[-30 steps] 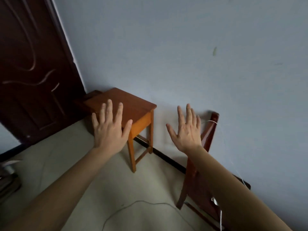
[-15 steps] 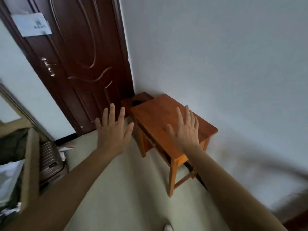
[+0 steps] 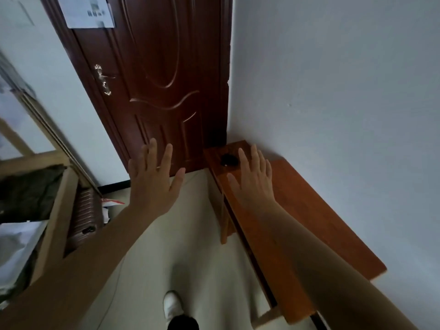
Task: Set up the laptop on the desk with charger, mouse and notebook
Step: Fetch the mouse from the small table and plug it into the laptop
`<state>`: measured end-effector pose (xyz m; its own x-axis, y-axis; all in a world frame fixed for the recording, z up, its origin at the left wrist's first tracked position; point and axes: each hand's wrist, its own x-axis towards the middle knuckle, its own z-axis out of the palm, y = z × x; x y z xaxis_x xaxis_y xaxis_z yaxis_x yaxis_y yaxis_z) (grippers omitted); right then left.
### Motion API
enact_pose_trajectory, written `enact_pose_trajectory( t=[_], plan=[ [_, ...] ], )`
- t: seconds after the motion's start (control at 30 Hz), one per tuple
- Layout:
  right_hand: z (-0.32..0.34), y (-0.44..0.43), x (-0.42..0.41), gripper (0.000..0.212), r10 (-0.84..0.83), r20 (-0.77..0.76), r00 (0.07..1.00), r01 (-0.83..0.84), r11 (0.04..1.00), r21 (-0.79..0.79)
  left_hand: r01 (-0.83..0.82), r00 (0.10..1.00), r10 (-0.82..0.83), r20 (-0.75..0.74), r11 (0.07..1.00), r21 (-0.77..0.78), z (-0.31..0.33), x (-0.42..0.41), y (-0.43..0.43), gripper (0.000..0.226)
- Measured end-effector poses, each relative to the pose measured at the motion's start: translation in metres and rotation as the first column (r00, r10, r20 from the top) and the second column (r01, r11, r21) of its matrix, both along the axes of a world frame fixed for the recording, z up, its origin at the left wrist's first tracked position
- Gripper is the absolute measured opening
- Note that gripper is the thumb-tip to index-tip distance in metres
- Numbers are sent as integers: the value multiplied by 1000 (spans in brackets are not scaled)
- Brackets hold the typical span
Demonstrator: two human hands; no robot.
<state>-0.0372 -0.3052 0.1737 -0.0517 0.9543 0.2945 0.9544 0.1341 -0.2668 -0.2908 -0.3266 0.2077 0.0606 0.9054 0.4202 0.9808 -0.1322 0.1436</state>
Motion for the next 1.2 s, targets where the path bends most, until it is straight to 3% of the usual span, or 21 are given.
enact_pose_trajectory(
  t=[0.2,0.43,0.73,1.1,1.2],
  plan=[
    [-10,129,-13,67,-64,28,998,64,997,31,45,998,-46,33,999,27,-13,-34,148,70],
    [-5,268,-20,71,-270,73,960,271,963,-4,205,978,-201,57,976,-75,-13,-48,328,71],
    [-43,354,1,72,-453,63,889,457,875,-160,421,876,-469,-118,859,-292,-51,-8,491,74],
    [-107,492,36,67,-559,-68,826,515,799,-311,496,750,-620,-231,759,-422,-105,39,649,73],
    [-118,504,36,67,-592,-72,803,527,762,-377,469,756,-617,-221,745,-475,-115,49,684,73]
  ],
)
